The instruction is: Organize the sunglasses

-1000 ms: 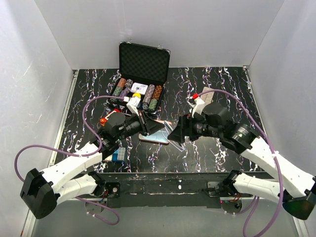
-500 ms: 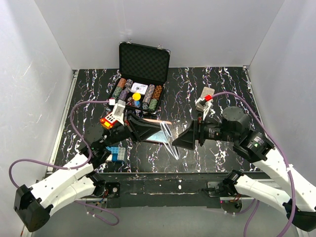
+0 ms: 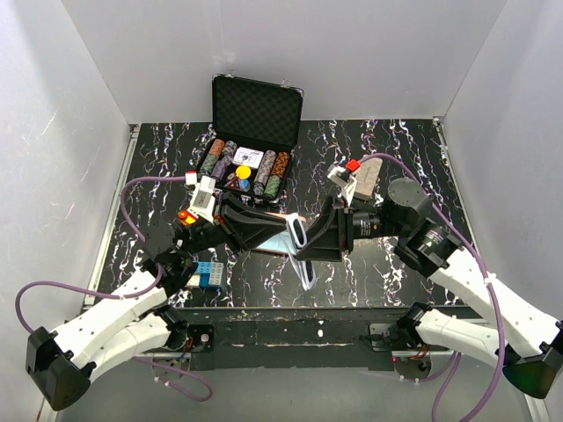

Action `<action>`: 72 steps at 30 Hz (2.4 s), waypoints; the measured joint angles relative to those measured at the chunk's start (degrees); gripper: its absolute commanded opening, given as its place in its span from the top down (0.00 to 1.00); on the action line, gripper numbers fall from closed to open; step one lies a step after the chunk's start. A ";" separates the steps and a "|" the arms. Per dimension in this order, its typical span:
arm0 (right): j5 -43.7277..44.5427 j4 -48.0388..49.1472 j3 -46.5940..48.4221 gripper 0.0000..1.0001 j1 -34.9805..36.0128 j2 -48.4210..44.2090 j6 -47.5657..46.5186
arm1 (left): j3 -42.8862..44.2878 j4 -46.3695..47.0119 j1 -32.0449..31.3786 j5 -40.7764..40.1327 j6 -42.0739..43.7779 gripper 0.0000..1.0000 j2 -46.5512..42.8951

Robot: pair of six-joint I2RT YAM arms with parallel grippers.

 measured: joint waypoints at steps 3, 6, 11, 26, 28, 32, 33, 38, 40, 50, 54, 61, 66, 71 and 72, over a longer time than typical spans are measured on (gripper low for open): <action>-2.71 3.04 0.00 0.43 0.00 0.87 0.46 | 0.68 2.32 0.00 1.68 -0.46 1.00 0.72; -5.20 5.70 -0.15 0.42 0.00 1.27 0.90 | 0.85 4.02 -0.02 2.84 -0.81 1.00 0.72; -7.26 8.22 -0.98 0.41 0.00 1.20 0.74 | 0.85 6.23 0.00 3.96 -1.84 1.00 0.70; -12.00 17.64 -2.69 0.40 0.44 3.15 2.60 | 1.84 11.89 0.00 4.70 -3.34 1.00 3.26; -12.35 19.61 -2.95 0.40 0.55 3.21 3.28 | 1.84 12.94 -0.02 4.66 -3.74 1.00 4.35; -12.61 22.84 -3.63 0.43 0.83 3.76 4.81 | 1.88 14.43 -0.02 4.33 -4.35 1.00 5.77; -12.59 23.23 -3.63 0.45 0.87 4.04 5.22 | 2.01 14.49 -0.02 4.31 -4.37 1.00 5.81; -12.57 26.45 -4.13 0.59 0.87 4.61 6.99 | 2.36 14.86 -0.02 3.85 -4.35 1.00 5.66; -12.50 27.47 -4.66 0.61 0.87 4.61 7.52 | 2.36 14.80 -0.02 3.67 -4.31 1.00 5.51; -11.93 28.63 -5.25 0.78 0.90 4.15 8.59 | 2.36 10.03 -0.02 1.60 -2.43 0.74 3.65; -11.17 24.61 -4.55 0.82 0.92 4.33 6.84 | 2.75 6.29 -0.02 0.87 -1.73 0.25 3.82; -3.91 2.32 4.68 0.85 1.22 5.33 -5.60 | 4.22 -6.64 0.09 -3.89 -0.20 0.02 2.78; 3.67 -13.44 9.88 0.85 1.22 6.38 -16.09 | 6.08 -23.45 0.02 -15.76 0.42 0.02 -2.62; 9.66 -25.33 12.11 0.86 1.22 8.68 -25.49 | 10.73 -42.47 0.04 -29.44 0.46 0.02 -5.75; 11.15 -27.50 12.66 0.86 1.22 9.35 -27.63 | 11.17 -44.96 0.04 -30.91 0.37 0.02 -6.03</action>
